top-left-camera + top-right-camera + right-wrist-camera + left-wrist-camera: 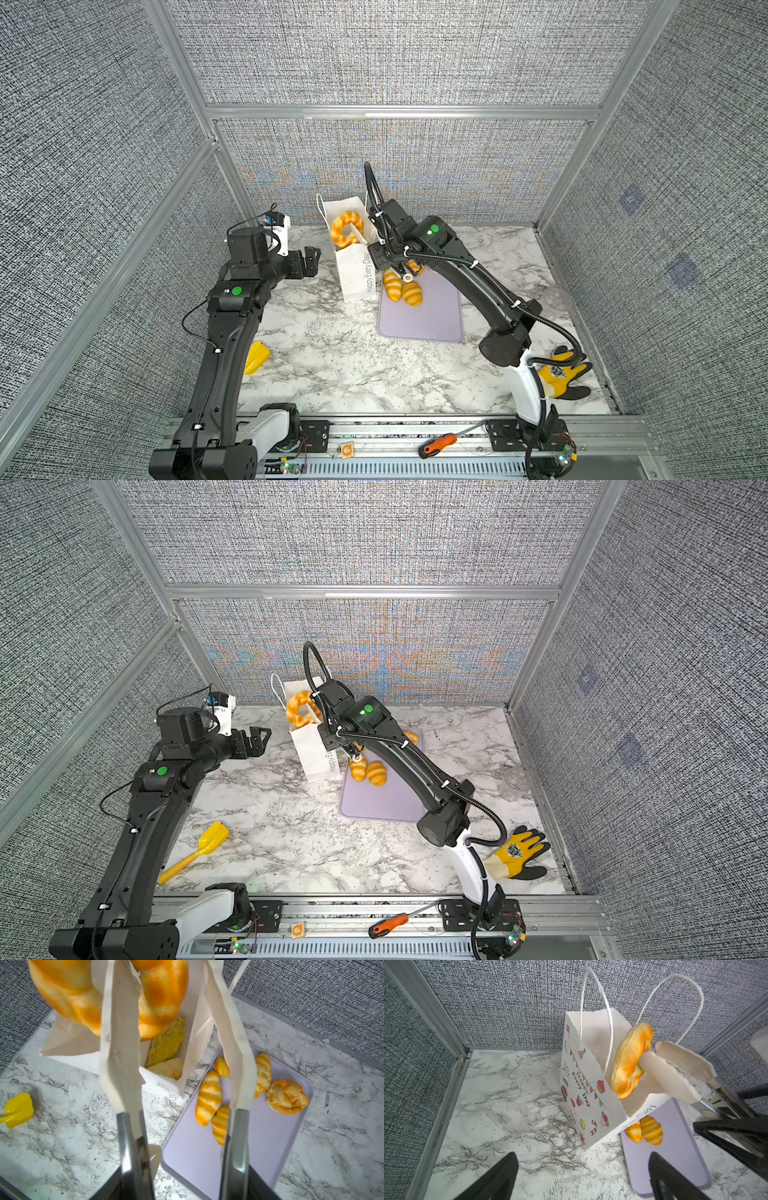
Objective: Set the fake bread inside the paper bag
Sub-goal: 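Lower the ring bread in the tongs into the bag with the right gripper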
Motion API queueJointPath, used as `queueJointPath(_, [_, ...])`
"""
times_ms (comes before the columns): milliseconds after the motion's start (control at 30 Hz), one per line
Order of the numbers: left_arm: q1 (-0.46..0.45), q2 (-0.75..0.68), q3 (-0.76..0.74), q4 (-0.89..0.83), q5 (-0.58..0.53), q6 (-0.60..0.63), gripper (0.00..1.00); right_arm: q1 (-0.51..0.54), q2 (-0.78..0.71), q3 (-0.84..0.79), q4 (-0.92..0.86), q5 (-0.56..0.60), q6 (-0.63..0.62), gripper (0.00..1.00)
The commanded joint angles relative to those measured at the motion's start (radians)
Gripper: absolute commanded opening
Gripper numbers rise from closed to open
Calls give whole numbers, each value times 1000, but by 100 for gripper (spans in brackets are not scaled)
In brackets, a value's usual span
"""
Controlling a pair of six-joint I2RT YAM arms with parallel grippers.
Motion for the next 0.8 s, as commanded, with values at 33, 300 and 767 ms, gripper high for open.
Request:
queueJointPath(33, [1, 4, 8, -3, 3, 12, 99, -4, -20, 10, -23, 34, -3, 64])
queueJointPath(300, [0, 9, 15, -15, 3, 8, 99, -3, -34, 18, -40, 41, -8, 63])
queueJointPath(767, [0, 27, 36, -31, 15, 7, 99, 2, -54, 23, -136, 80, 9, 63])
